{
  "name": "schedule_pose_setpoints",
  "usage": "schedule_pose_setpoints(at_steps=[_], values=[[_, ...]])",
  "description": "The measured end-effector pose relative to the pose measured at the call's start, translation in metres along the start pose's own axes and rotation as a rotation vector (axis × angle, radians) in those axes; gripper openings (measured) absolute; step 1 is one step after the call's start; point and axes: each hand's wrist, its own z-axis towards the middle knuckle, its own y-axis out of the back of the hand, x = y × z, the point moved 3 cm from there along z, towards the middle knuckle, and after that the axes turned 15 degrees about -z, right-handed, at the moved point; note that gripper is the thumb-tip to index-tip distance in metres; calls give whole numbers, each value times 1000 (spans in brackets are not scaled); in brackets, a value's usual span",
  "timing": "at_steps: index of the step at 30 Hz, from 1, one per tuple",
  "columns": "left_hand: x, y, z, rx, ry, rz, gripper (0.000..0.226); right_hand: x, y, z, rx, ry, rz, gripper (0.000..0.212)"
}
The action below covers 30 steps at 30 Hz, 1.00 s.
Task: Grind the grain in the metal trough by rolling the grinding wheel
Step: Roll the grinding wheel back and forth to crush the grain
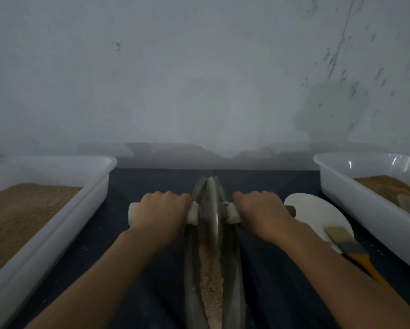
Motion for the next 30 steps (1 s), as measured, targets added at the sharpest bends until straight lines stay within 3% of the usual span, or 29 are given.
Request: schedule_pose_setpoints(at_steps=[6, 10, 18, 27, 30], values=[[-1, 7, -53, 160, 32, -160, 42, 16, 35, -50, 40, 81, -3, 23], [-2, 8, -57, 194, 44, -133, 40, 20, 38, -51, 104, 99, 11, 28], [-3, 7, -16, 64, 56, -96, 30, 6, 13, -7, 52, 27, -51, 20], [-7, 16, -53, 293, 10, -94, 40, 20, 43, -59, 187, 124, 35, 24], [-7, 16, -55, 290, 40, -91, 38, 20, 43, -62, 198, 116, 35, 23]])
